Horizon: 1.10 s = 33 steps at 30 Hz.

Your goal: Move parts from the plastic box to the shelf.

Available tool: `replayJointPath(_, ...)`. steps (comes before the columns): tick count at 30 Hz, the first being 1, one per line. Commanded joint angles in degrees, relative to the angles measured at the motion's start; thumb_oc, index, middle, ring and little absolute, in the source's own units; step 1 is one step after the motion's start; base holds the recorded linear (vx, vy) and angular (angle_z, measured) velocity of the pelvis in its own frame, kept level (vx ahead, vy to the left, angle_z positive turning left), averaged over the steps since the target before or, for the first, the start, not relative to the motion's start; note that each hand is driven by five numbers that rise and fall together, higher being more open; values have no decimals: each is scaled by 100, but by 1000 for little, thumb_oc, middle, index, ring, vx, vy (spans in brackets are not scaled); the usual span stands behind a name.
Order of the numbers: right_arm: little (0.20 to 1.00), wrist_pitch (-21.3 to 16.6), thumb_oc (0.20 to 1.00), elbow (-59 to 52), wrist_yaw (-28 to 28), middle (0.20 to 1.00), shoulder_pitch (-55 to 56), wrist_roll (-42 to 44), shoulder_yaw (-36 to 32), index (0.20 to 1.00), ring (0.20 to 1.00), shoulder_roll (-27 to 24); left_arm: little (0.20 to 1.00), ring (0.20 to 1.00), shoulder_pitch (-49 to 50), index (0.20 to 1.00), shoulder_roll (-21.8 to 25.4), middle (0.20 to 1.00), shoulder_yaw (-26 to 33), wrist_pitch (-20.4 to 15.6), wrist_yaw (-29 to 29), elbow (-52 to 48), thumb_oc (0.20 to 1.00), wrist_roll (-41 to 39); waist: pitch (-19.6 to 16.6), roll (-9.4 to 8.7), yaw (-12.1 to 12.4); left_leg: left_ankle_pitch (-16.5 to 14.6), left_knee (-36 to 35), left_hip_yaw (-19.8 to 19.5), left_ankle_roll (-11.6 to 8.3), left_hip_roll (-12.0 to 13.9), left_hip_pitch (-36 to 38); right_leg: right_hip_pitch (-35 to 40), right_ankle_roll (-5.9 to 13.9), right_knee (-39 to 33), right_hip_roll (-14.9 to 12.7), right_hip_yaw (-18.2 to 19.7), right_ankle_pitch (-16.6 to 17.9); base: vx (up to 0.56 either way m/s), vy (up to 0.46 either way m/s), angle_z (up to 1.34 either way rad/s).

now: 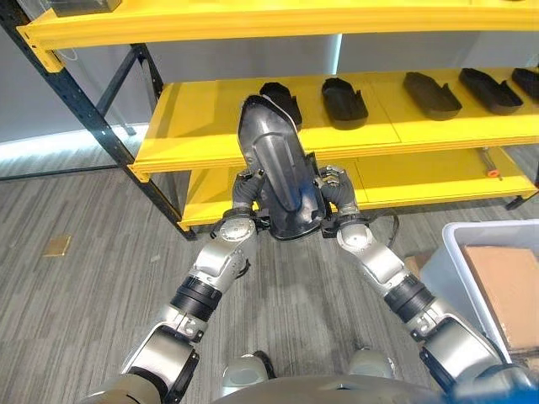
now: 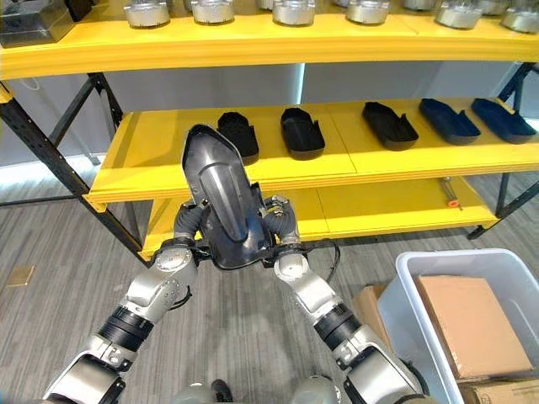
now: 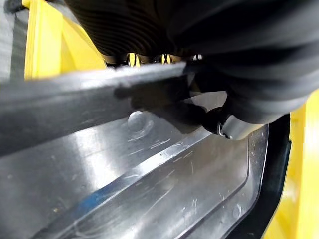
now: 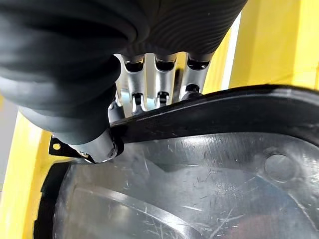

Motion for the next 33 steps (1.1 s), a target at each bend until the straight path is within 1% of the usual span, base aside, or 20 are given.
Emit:
replayJointPath(1, 200, -527, 200, -378, 666, 200, -424, 119, 284, 200, 200, 302, 200, 200, -535, 200, -602, 200, -586, -189, -49, -832, 200, 13, -93, 214, 68, 667, -859, -364, -371, 367, 312, 177, 251, -14, 363, 222, -677, -13, -37, -40)
replayJointPath(2, 200, -399, 200, -750, 210, 200, 339, -52, 62, 200, 200, -375, 200, 200, 140, 200, -710, 200, -751, -674, -1187, -582, 200, -1342, -167, 157, -1, 605, -611, -27, -473, 504, 255, 694, 76, -581, 665, -90, -633, -14, 3, -30)
replayJointPath(5, 200, -307, 200, -834, 174, 200, 385, -21, 23, 200, 200, -410, 200, 200, 84, 200, -719, 200, -747, -540, -1065, -654, 200, -1500, -170, 159, -59, 658, -710, -20, -494, 469, 236, 659, 104, -516, 699, 8, -694, -22, 55, -9)
replayJointPath(8, 200, -335, 200, -912, 344, 200, 435, -57, -27, 200, 200, -486, 200, 200, 89, 200, -701, 200, -741, -542, -986, -711, 200, -1416, -114, 123, -104, 674, -694, -23, -461, 472, 178, 646, 84, -468, 724, 78, -746, -30, 32, -8)
replayJointPath(14, 200, -255, 200, -856, 577, 200, 343, -83, -29, 200, 200, -490, 200, 200, 134, 200, -673, 200, -613, -559, -930, -761, 200, -1452, -76, 103, -100, 702, -686, 3, -477, 497, 157, 716, 67, -615, 692, 73, -676, 8, 63, -5)
replayJointPath(17, 200, -220, 200, -813, 745, 200, 371, -65, -27, 200, 200, -504, 200, 200, 252, 200, -660, 200, -516, -530, -898, -812, 200, -1437, -81, 107, -66, 726, -766, -4, -476, 458, 201, 742, 116, -691, 614, 49, -598, 51, 171, -8)
replayJointPath(20, 200, -160, 200, -835, 867, 200, 400, -57, -21, 200, 200, -500, 200, 200, 336, 200, -637, 200, -466, -533, -886, -809, 200, -1464, -99, 130, -46, 745, -909, -34, -441, 355, 274, 726, 202, -713, 518, 61, -541, 50, 208, -3)
replayJointPath(21, 200, -166, 200, -834, 894, 200, 417, -88, -8, 200, 200, -481, 200, 200, 365, 200, -642, 200, -456, -555, -888, -810, 200, -1436, -110, 140, -27, 757, -977, -58, -422, 303, 302, 715, 242, -718, 476, 61, -515, 58, 265, 3)
replayJointPath(22, 200, -161, 200, -848, 923, 200, 431, -141, -1, 200, 200, -459, 200, 200, 398, 200, -628, 200, -451, -580, -876, -839, 200, -1425, -110, 162, 2, 768, -1097, -121, -380, 194, 354, 690, 308, -692, 410, 70, -493, 60, 248, 2)
replayJointPath(23, 200, -154, 200, -854, 935, 200, 436, -159, -1, 200, 200, -449, 200, 200, 410, 200, -618, 200, -446, -573, -878, -856, 200, -1426, -109, 170, 14, 770, -1133, -151, -366, 154, 368, 681, 329, -677, 391, 76, -492, 28, 295, 2)
replayJointPath(24, 200, -128, 200, -873, 950, 200, 433, -159, -4, 200, 200, -425, 200, 200, 430, 200, -596, 200, -438, -599, -860, -879, 200, -1396, -107, 197, 53, 850, -1212, -168, -275, 77, 334, 603, 335, -636, 356, 58, -419, 30, 304, 1)
replayJointPath(25, 200, -150, 200, -854, 955, 200, 431, -154, 3, 200, 200, -390, 200, 200, 443, 200, -574, 200, -438, -611, -839, -881, 200, -1379, -105, 222, 85, 852, -1300, -261, -220, -29, 361, 561, 387, -541, 310, 90, -440, 22, 282, 1)
replayJointPath(26, 200, -157, 200, -848, 958, 200, 428, -150, 5, 200, 200, -385, 200, 200, 447, 200, -570, 200, -440, -613, -837, -880, 200, -1376, -103, 224, 90, 855, -1317, -279, -209, -51, 366, 552, 397, -517, 298, 96, -447, 52, 254, 4)
replayJointPath(28, 200, -162, 200, -851, 975, 200, 424, -166, 15, 200, 200, -323, 200, 200, 452, 200, -544, 200, -438, -651, -817, -871, 200, -1337, -102, 249, 140, 878, -1416, -391, -142, -176, 376, 491, 452, -380, 245, 103, -482, 37, 267, 16)
replayJointPath(29, 200, -169, 200, -835, 991, 200, 387, -199, 41, 200, 200, -243, 200, 200, 459, 200, -515, 200, -415, -648, -761, -915, 200, -1329, -99, 275, 216, 895, -1487, -481, -77, -293, 380, 445, 491, -227, 207, 51, -538, 34, 278, 27)
replayJointPath(30, 200, -164, 200, -831, 983, 200, 376, -199, 46, 200, 200, -227, 200, 200, 463, 200, -515, 200, -409, -642, -763, -922, 200, -1317, -101, 280, 234, 899, -1497, -490, -69, -309, 379, 444, 492, -206, 203, 28, -547, 38, 296, 26)
replayJointPath(31, 200, -130, 200, -815, 980, 200, 341, -185, 55, 200, 200, -178, 200, 200, 480, 200, -521, 200, -400, -633, -764, -934, 200, -1272, -112, 294, 301, 909, -1516, -503, -47, -351, 371, 438, 489, -142, 183, -65, -566, 34, 237, 14)
replayJointPath(32, 200, -44, 200, -842, 1000, 200, 290, -154, 52, 200, 200, -123, 200, 200, 501, 200, -524, 200, -395, -611, -767, -961, 200, -1207, -133, 315, 442, 904, -1543, -464, -22, -424, 339, 436, 482, -81, 114, -318, -557, 84, 236, 8)
replayJointPath(33, 200, -18, 200, -851, 988, 200, 273, -152, 57, 200, 200, -107, 200, 200, 507, 200, -523, 200, -394, -591, -771, -970, 200, -1197, -143, 295, 484, 836, -1556, -506, -60, -475, 378, 464, 537, -36, 56, -349, -629, 76, 188, 4)
